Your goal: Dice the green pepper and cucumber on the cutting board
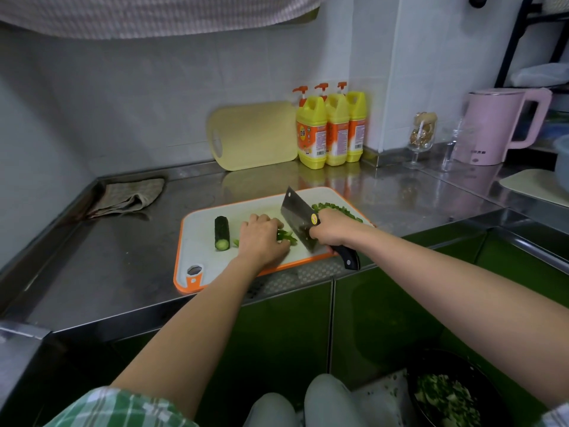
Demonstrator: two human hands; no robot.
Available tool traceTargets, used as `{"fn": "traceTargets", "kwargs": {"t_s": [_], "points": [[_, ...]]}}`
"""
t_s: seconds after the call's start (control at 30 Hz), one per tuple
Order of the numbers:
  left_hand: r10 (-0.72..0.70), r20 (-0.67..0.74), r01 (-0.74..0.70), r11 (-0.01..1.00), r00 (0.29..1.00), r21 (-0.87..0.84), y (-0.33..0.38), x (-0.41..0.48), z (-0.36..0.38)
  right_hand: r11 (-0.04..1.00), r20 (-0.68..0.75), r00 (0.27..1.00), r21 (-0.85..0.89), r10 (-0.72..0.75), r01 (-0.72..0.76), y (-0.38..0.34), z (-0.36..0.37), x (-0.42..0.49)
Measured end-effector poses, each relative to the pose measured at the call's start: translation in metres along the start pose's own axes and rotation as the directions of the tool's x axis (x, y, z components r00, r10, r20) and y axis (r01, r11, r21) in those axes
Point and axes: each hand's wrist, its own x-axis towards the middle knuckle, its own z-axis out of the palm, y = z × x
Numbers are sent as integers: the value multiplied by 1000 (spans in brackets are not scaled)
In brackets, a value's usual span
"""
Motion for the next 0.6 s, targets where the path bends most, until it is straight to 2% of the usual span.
{"fn": "traceTargets", "kwargs": {"t_s": [0.13, 0.33, 0.47, 0.6], "points": [[14, 33, -12, 999, 999, -52, -7, -9, -5, 998, -6, 1000, -69, 3, -3, -3, 2, -2], [70, 42, -65, 993, 997, -99, -12, -17, -5, 998, -21, 1000, -54, -8, 7, -2, 4, 0], [69, -69, -73, 996, 995, -58, -15, -12, 2, 1000, -33, 999, -26, -15, 14, -1, 5, 0], [-51, -187, 44, 998, 981, -41, -4, -6, 8, 999, -88, 996, -3, -34, 34, -2, 4, 2]]}}
